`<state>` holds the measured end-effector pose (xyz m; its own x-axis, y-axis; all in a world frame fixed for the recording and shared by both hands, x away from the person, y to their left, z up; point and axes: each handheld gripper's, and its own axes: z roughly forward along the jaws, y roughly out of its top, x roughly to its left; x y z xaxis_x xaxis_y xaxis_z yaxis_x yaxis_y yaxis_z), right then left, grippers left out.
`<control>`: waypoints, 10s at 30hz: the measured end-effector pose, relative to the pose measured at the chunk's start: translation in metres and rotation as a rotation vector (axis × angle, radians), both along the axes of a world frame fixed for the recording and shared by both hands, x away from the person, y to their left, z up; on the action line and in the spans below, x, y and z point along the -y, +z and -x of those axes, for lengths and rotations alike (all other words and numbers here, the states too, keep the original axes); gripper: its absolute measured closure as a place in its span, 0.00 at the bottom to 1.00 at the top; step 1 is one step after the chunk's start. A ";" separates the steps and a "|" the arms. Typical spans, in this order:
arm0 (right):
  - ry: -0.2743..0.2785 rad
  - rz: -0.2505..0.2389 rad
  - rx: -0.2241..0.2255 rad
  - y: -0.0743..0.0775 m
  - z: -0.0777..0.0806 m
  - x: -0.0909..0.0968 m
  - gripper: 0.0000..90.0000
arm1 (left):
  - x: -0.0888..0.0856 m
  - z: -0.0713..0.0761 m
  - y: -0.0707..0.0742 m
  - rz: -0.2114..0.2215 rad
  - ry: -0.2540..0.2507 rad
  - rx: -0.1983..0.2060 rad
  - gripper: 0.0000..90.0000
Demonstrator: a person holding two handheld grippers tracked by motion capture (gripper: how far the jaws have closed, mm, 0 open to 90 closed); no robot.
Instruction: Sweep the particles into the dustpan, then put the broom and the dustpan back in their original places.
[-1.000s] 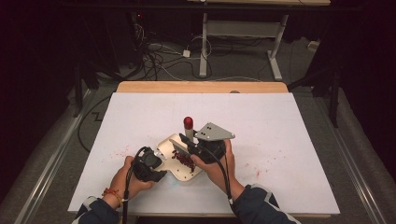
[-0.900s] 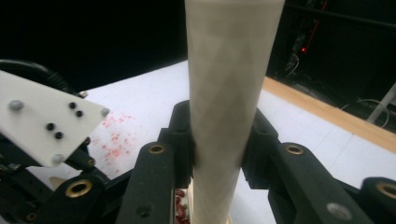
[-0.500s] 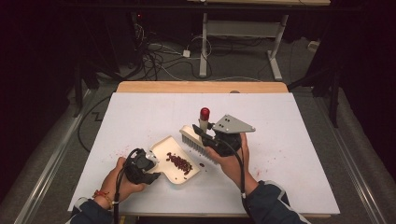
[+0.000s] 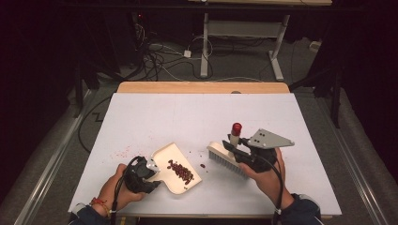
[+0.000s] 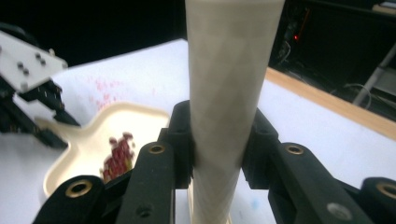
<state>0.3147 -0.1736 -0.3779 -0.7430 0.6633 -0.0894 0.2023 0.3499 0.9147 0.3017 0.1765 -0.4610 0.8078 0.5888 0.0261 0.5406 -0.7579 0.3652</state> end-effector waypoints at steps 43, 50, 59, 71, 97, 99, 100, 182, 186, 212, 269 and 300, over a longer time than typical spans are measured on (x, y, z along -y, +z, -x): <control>0.026 0.003 0.072 -0.019 0.028 -0.035 0.77 | 0.010 -0.001 -0.003 0.015 0.034 -0.007 0.71; 0.058 -0.045 0.066 -0.019 0.043 -0.058 0.77 | 0.013 -0.001 -0.002 0.007 0.040 -0.001 0.71; 0.073 -0.092 0.103 -0.008 0.041 -0.047 0.77 | 0.012 -0.001 -0.002 0.014 0.040 -0.002 0.71; -0.071 -0.028 0.146 -0.009 -0.008 -0.033 0.77 | 0.011 -0.002 -0.003 0.022 0.041 -0.014 0.71; 0.115 -0.088 0.087 -0.016 0.007 -0.099 0.77 | 0.010 -0.005 -0.003 0.034 0.043 -0.028 0.71; 0.112 -0.100 0.105 -0.008 0.011 -0.093 0.77 | 0.009 -0.005 -0.003 0.034 0.042 -0.029 0.71; 0.112 -0.100 0.105 -0.008 0.011 -0.093 0.77 | 0.009 -0.005 -0.003 0.036 0.044 -0.029 0.71; 0.116 0.015 -0.096 0.010 0.014 0.093 0.77 | -0.028 -0.040 -0.008 0.133 0.342 0.003 0.71; 0.126 0.031 -0.137 0.012 0.015 0.104 0.77 | -0.033 -0.040 -0.008 0.133 0.361 0.006 0.71; -0.085 0.075 -0.283 -0.010 -0.113 0.101 0.66 | -0.026 -0.005 -0.009 0.249 0.427 0.069 0.48; -0.276 -0.023 -0.030 -0.008 -0.111 0.050 0.37 | -0.020 0.024 -0.006 0.321 0.199 0.347 0.22; -0.200 0.047 0.039 0.011 -0.070 0.045 0.24 | -0.019 0.025 -0.006 0.288 0.175 0.361 0.22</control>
<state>0.3847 -0.2187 -0.3664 -0.5920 0.7919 -0.1498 0.2369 0.3487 0.9068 0.2763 0.1955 -0.4674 0.6654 0.7395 0.1021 0.4513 -0.5074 0.7341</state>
